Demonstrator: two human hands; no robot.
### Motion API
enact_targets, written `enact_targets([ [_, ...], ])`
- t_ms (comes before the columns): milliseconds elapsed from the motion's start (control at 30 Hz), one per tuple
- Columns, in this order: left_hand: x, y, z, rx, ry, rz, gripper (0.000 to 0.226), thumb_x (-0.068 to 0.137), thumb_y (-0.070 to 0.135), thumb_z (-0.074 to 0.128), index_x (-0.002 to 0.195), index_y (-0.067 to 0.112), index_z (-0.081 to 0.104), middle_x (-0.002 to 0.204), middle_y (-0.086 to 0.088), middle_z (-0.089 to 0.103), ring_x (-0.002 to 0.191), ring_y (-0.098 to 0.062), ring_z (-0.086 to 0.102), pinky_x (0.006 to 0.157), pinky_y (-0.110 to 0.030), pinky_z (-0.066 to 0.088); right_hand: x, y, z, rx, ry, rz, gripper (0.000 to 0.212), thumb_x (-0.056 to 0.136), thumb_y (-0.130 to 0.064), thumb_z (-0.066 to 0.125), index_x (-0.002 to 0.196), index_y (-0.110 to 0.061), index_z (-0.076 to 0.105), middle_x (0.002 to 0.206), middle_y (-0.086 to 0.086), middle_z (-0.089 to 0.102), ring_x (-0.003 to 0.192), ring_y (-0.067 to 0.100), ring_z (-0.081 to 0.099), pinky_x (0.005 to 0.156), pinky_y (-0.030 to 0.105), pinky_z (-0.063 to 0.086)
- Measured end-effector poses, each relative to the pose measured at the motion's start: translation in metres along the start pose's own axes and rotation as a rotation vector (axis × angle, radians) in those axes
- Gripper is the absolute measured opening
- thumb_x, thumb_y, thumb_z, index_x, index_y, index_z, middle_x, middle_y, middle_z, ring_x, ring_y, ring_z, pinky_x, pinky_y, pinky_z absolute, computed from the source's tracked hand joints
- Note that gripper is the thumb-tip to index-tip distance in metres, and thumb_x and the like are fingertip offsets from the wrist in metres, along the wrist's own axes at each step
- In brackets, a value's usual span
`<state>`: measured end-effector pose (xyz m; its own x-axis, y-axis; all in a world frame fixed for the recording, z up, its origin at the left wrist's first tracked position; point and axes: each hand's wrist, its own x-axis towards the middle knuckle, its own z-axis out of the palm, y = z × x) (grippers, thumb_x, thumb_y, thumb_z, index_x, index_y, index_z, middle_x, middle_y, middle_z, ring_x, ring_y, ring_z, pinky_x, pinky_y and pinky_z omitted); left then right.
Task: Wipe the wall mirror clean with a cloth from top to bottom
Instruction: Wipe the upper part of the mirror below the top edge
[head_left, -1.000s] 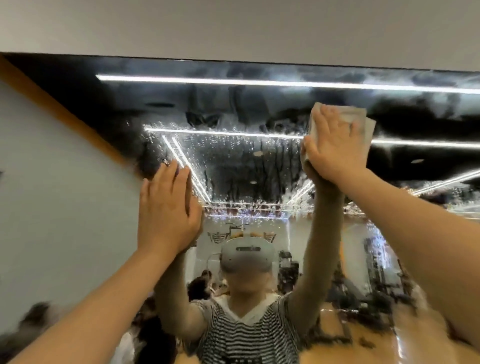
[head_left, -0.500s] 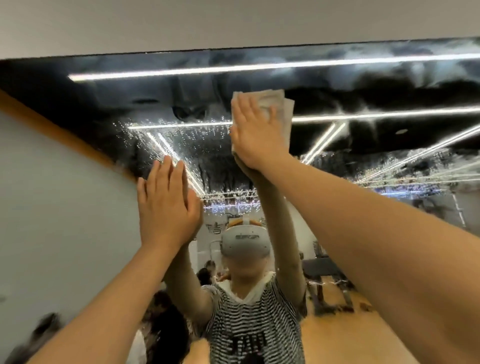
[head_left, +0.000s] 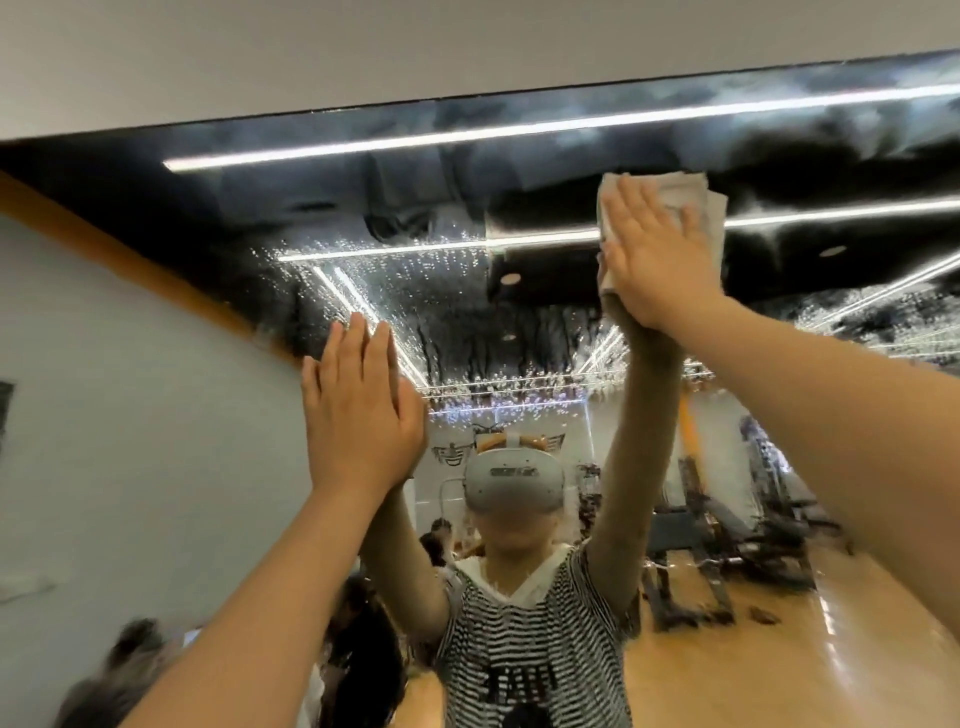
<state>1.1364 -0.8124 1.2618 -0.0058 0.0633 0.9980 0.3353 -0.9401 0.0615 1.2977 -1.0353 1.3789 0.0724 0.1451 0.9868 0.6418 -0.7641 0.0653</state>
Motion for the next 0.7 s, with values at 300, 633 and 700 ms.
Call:
enact_targets([
  [300, -0.001, 0.000, 0.004, -0.003, -0.009, -0.022, 0.064, 0.090, 0.034, 0.028, 0.152, 0.015, 0.028, 0.161, -0.006, 0.018, 0.149, -0.022, 0.007, 0.121, -0.044, 0.002, -0.011, -0.041, -0.002, 0.034, 0.081, 0.183, 0.061, 0.102, -0.023, 0.030, 0.155, -0.010, 0.003, 0.162, 0.007, 0.008, 0.145, 0.032, 0.019, 0.114, 0.052, 0.014],
  [633, 0.000, 0.001, 0.002, -0.011, -0.021, -0.018, 0.064, 0.091, 0.033, 0.029, 0.152, 0.013, 0.029, 0.161, -0.008, 0.019, 0.149, -0.024, 0.009, 0.121, -0.048, 0.006, -0.007, -0.148, 0.007, 0.073, -0.024, -0.064, 0.064, 0.104, -0.047, 0.015, 0.155, -0.013, -0.006, 0.163, 0.006, -0.009, 0.149, 0.023, -0.007, 0.116, 0.051, -0.008],
  [700, -0.001, 0.000, 0.002, -0.012, -0.017, -0.006, 0.064, 0.090, 0.032, 0.031, 0.151, 0.012, 0.030, 0.160, -0.010, 0.022, 0.149, -0.026, 0.012, 0.120, -0.051, 0.010, -0.006, -0.152, 0.010, 0.064, -0.028, -0.086, 0.065, 0.104, -0.047, 0.013, 0.155, -0.014, -0.007, 0.163, 0.005, -0.010, 0.149, 0.022, -0.010, 0.116, 0.050, -0.010],
])
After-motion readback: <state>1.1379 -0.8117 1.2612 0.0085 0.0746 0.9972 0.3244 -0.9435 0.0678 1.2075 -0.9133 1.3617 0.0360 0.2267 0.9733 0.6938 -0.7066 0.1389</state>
